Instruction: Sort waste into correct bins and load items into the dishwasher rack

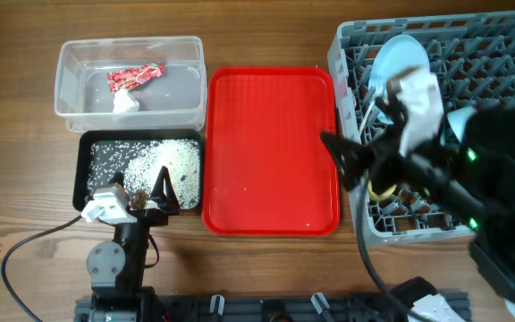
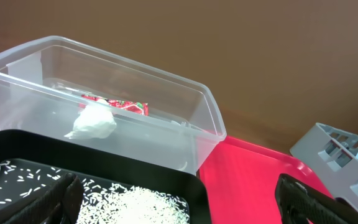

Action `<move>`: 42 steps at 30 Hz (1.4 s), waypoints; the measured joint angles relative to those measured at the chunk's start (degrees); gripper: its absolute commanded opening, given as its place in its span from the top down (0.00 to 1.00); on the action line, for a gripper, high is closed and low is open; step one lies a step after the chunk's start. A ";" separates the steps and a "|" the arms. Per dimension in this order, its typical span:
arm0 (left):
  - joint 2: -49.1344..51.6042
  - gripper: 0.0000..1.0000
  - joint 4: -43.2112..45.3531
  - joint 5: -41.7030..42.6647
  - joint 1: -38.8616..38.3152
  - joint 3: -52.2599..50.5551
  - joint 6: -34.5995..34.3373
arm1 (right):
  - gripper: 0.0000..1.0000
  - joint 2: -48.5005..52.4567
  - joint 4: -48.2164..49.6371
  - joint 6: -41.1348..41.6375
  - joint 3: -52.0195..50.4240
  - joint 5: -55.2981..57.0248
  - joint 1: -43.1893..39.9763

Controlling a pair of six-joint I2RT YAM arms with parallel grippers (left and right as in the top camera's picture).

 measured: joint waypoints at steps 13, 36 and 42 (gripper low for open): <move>0.00 0.00 0.00 0.00 0.00 0.00 0.00 | 0.01 -7.39 -2.71 -14.49 -0.02 3.50 -0.28; 0.00 0.00 0.00 0.00 0.00 0.00 0.00 | 0.00 -44.04 21.86 -14.93 -50.80 0.74 -23.23; 0.00 0.00 0.00 0.00 0.00 0.00 0.00 | 0.00 -50.23 30.64 -14.95 -61.83 0.02 -23.45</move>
